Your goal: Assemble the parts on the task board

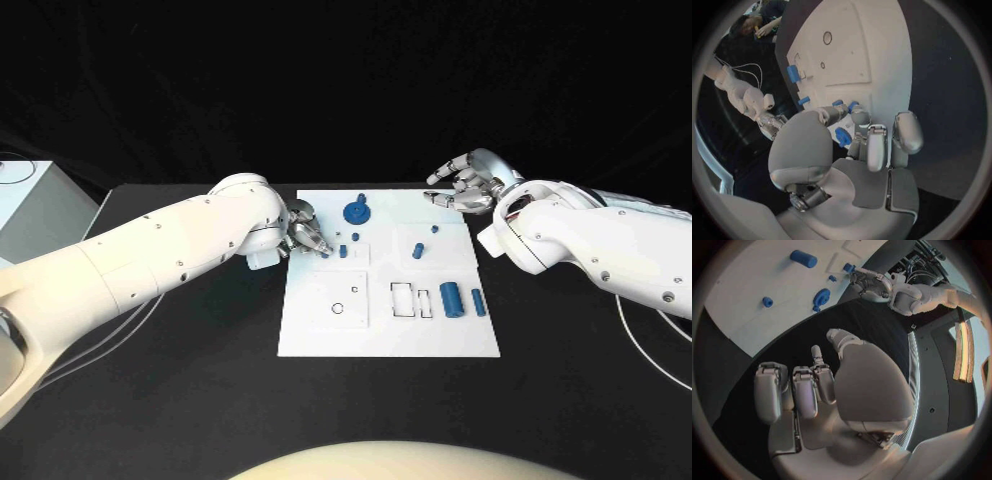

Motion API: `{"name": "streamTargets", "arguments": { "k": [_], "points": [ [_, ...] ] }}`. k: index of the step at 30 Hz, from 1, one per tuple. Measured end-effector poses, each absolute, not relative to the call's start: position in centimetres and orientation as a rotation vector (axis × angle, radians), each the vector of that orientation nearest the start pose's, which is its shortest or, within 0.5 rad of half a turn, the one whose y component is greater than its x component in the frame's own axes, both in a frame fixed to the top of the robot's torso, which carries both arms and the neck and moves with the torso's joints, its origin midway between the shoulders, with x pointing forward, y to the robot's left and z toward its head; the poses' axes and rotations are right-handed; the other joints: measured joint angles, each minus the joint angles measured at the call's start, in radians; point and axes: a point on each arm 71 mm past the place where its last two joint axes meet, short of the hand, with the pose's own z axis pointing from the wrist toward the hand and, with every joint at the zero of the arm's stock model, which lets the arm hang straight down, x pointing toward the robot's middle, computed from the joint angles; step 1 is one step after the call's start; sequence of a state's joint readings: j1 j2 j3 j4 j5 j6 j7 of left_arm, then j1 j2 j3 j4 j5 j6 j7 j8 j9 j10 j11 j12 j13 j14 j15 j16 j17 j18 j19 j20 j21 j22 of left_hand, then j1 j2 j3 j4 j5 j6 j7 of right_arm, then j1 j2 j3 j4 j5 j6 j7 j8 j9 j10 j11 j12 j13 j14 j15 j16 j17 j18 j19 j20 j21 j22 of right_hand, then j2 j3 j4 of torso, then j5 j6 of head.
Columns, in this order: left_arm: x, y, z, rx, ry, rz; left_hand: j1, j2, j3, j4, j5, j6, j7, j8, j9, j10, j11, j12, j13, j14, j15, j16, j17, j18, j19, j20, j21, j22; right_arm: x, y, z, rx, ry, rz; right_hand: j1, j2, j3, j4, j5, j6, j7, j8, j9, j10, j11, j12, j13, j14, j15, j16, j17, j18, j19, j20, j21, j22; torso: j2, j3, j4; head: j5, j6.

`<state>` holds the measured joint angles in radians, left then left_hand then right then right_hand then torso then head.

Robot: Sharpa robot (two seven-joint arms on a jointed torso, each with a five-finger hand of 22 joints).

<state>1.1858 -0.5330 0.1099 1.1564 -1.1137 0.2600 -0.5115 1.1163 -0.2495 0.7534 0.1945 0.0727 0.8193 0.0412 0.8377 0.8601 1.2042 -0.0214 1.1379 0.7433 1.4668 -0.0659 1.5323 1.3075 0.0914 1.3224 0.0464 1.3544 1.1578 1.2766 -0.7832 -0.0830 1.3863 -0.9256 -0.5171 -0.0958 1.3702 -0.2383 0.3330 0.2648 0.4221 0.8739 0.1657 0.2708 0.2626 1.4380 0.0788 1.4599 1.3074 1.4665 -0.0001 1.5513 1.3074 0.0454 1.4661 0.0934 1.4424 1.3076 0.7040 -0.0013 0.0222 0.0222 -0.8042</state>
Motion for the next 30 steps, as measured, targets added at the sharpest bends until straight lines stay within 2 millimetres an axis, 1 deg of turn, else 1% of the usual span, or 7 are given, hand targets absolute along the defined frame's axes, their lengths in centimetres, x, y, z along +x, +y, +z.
{"name": "streamTargets", "arguments": {
  "k": [4, 7, 14, 24, 26, 27, 30],
  "points": [
    [54.3, 16.1, -21.5, -0.204, 2.331, -0.441, 0.001, 0.001, -0.119, 0.070, -0.008, 0.001, 0.002, 0.001, -0.002, -0.009, 0.002, 0.004, -0.005, 0.000, 0.000, 0.000, 0.000, 0.000, 0.000, 0.000, -0.004, -0.001, 52.5, -22.8, -16.7, 0.446, 1.574, 0.742, 0.000, 0.000, 0.000, 0.000, 0.000, 0.000, 0.000, 0.000, 0.000, 0.000, 0.000, 0.000, 0.000, 0.000, 0.000, 0.000, 0.000, 0.000, 0.000, 0.000, 0.000, 0.000, 0.000, 0.0000, -0.0004, 0.000, 0.001],
    [54.2, 16.2, -21.5, -0.202, 2.331, -0.443, 0.005, 0.006, -0.200, 0.095, -0.008, 0.001, 0.002, 0.001, -0.003, -0.012, 0.005, 0.004, -0.009, 0.000, 0.000, 0.000, 0.000, 0.000, 0.000, 0.000, -0.004, -0.002, 52.5, -22.9, -16.7, 0.446, 1.574, 0.742, 0.000, 0.000, 0.000, 0.000, 0.000, 0.000, 0.000, 0.000, 0.000, 0.000, 0.000, 0.000, 0.000, 0.000, 0.000, 0.000, 0.000, 0.000, 0.000, 0.000, 0.000, 0.000, 0.000, 0.0000, -0.0005, 0.000, 0.002],
    [53.9, 16.3, -21.5, -0.202, 2.329, -0.448, -0.033, 0.044, -0.337, 0.100, -0.014, -0.004, 0.007, 0.001, -0.008, -0.022, 0.008, 0.004, -0.021, 0.000, 0.000, 0.000, 0.000, 0.000, 0.000, 0.000, -0.009, -0.006, 52.5, -22.9, -16.7, 0.447, 1.574, 0.741, 0.000, 0.000, 0.000, 0.000, 0.000, 0.000, 0.000, 0.000, 0.001, 0.000, 0.000, 0.000, 0.000, 0.000, 0.000, 0.000, 0.000, 0.000, 0.000, 0.000, 0.000, 0.000, 0.001, -0.0003, -0.0009, -0.005, 0.003],
    [53.7, 16.6, -20.9, -0.212, 2.310, -0.465, -0.019, 0.053, -0.420, 0.099, -0.014, -0.015, 0.016, -0.001, -0.008, -0.046, 0.012, 0.002, -0.046, 0.000, 0.000, -0.005, 0.000, 0.000, -0.011, 0.002, -0.024, -0.023, 52.5, -23.0, -16.7, 0.447, 1.573, 0.739, 0.000, 0.000, 0.000, 0.000, 0.000, 0.000, 0.000, 0.000, 0.001, 0.000, 0.000, 0.000, 0.000, 0.000, 0.000, 0.000, 0.000, 0.000, 0.000, 0.000, 0.000, 0.000, 0.001, -0.0008, -0.0007, -0.007, 0.003],
    [53.6, 16.7, -20.6, -0.214, 2.302, -0.476, 0.017, 0.057, -0.440, 0.099, -0.014, -0.034, 0.022, -0.011, -0.009, -0.076, 0.015, -0.015, -0.078, 0.000, 0.000, -0.017, 0.000, 0.000, -0.029, 0.005, -0.039, -0.044, 52.5, -23.0, -16.7, 0.448, 1.573, 0.739, 0.000, 0.000, 0.000, 0.000, 0.000, 0.000, 0.000, 0.000, 0.001, 0.000, 0.000, 0.000, 0.000, 0.000, 0.000, 0.000, 0.000, 0.000, 0.000, 0.000, 0.000, 0.000, 0.001, -0.0008, -0.0007, -0.008, 0.003],
    [53.6, 16.7, -20.2, -0.217, 2.295, -0.487, 0.049, 0.062, -0.451, 0.099, -0.014, -0.057, 0.030, -0.022, -0.014, -0.117, 0.023, -0.040, -0.126, -0.002, 0.007, -0.034, 0.000, 0.000, -0.052, 0.009, -0.060, -0.075, 52.5, -23.1, -16.7, 0.448, 1.573, 0.738, 0.000, 0.000, 0.000, 0.000, 0.000, 0.000, 0.000, 0.000, 0.001, 0.000, 0.000, 0.000, 0.000, 0.000, 0.000, 0.000, 0.000, 0.000, 0.000, 0.000, 0.000, 0.000, 0.001, -0.0007, -0.0006, -0.009, 0.003],
    [53.5, 16.7, -19.3, -0.226, 2.274, -0.520, 0.108, 0.075, -0.463, 0.098, -0.014, -0.105, 0.057, -0.063, -0.042, -0.200, 0.047, -0.078, -0.187, -0.008, 0.033, -0.076, 0.000, 0.027, -0.117, 0.027, -0.121, -0.160, 52.5, -23.1, -16.8, 0.449, 1.573, 0.737, 0.000, 0.000, 0.000, 0.000, 0.000, 0.000, 0.000, 0.000, 0.001, 0.000, 0.000, 0.000, 0.000, 0.000, 0.000, 0.000, 0.000, 0.000, 0.000, 0.000, 0.000, 0.000, 0.000, -0.0013, -0.0001, -0.011, 0.003]
  ]
}}
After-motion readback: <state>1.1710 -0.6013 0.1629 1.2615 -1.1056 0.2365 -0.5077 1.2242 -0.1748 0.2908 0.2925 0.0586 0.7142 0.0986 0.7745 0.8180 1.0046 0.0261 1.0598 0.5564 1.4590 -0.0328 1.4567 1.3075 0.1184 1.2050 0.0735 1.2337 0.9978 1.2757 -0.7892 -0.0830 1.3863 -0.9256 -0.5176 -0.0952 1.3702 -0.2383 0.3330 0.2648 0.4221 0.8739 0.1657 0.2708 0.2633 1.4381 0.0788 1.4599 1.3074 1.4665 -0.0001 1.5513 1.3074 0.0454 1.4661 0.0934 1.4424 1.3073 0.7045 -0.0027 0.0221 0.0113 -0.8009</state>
